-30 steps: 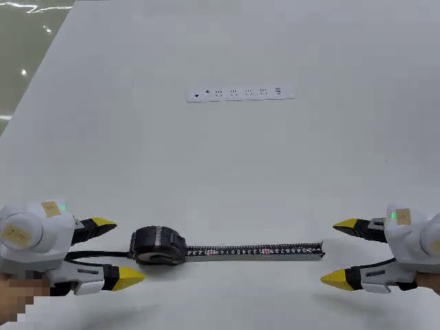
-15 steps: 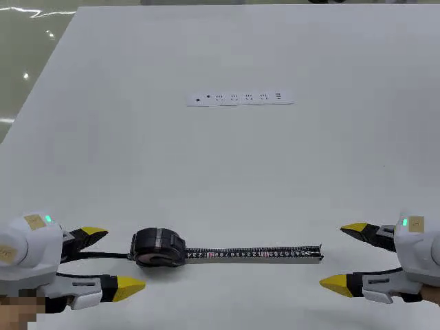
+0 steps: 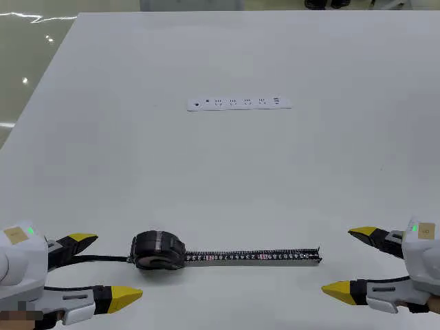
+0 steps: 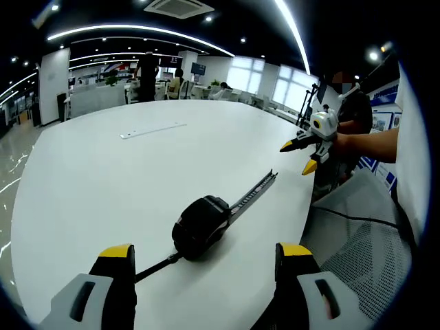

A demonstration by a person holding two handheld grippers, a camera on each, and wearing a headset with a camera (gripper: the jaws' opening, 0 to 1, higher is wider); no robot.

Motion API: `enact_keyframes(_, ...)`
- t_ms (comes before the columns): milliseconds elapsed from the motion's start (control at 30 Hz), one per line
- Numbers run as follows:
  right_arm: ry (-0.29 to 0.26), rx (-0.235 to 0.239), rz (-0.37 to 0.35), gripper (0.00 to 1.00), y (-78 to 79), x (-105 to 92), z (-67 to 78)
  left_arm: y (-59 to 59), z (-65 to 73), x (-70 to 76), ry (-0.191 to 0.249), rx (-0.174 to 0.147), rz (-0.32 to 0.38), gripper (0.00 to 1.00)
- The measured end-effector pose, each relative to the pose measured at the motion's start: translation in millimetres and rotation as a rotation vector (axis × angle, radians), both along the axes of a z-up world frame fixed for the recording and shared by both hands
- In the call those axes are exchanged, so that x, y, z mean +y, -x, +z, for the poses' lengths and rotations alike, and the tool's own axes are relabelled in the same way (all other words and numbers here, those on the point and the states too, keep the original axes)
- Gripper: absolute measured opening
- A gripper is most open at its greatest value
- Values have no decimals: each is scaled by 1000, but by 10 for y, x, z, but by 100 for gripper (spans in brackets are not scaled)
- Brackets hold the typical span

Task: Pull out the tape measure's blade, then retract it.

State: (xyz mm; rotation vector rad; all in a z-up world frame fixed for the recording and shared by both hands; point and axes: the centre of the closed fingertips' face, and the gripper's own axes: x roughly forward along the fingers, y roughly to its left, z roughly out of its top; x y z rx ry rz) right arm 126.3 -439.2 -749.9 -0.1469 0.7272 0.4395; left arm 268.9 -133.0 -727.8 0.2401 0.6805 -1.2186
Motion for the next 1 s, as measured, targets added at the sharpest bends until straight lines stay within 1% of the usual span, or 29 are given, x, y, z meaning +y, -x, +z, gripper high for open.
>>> enact_keyframes(200,-4,5,-12,74,69,-10,9,4,57,57,19,-1,31,84)
enact_keyframes(267,-8,7,-17,74,90,-11,7,20,46,87,15,11,38,85)
enact_keyframes(367,-23,4,-30,76,112,-5,22,38,47,140,15,7,51,86)
enact_keyframes(467,-29,0,-47,77,130,-8,33,49,45,185,20,18,68,88)
enact_keyframes(533,-31,0,-53,77,136,0,40,57,38,219,15,15,75,89)
enact_keyframes(633,-34,1,-61,78,145,21,54,63,63,250,22,15,88,90)
enact_keyframes(700,-34,1,-64,79,155,34,55,59,76,281,22,8,99,90)
enact_keyframes(733,-34,2,-67,79,160,36,56,61,81,286,28,12,102,90)
enact_keyframes(833,-36,2,-77,80,177,40,58,58,70,323,21,0,113,90)
enact_keyframes(900,-40,3,-84,80,191,45,53,68,80,333,28,0,117,90)
enact_keyframes(967,-44,2,-88,80,207,62,56,69,86,348,27,-8,122,90)
enact_keyframes(1000,-45,-1,-92,81,212,61,59,67,84,357,25,-7,126,90)
